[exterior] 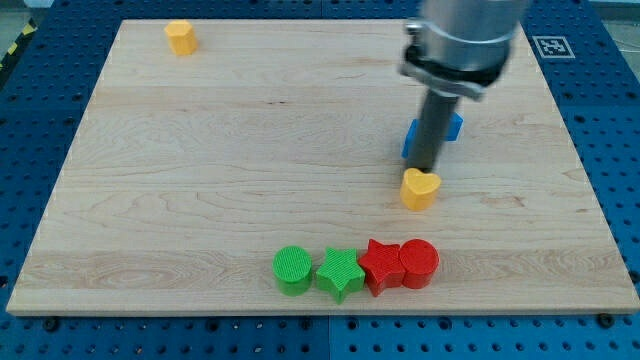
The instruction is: Move the yellow heart parallel to the green circle
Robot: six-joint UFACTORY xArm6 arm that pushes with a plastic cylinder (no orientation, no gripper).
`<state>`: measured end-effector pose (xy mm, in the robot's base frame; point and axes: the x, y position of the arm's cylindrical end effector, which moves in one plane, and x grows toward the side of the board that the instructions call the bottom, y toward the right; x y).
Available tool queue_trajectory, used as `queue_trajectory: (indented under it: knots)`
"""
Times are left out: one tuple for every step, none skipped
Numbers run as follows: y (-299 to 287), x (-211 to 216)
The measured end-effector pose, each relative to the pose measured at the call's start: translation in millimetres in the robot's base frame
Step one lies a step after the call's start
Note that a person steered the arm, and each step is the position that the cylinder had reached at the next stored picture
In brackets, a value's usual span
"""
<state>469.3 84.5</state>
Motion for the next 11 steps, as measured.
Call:
queue_trajectory:
  knots:
    - [3, 3]
    - [48, 8]
    - [90, 42]
    - [74, 72]
    - [-1, 48]
    - [-92, 13]
    - [-130, -11]
    - [-103, 18]
    - [-56, 54]
    - [5, 40]
    - [23, 4]
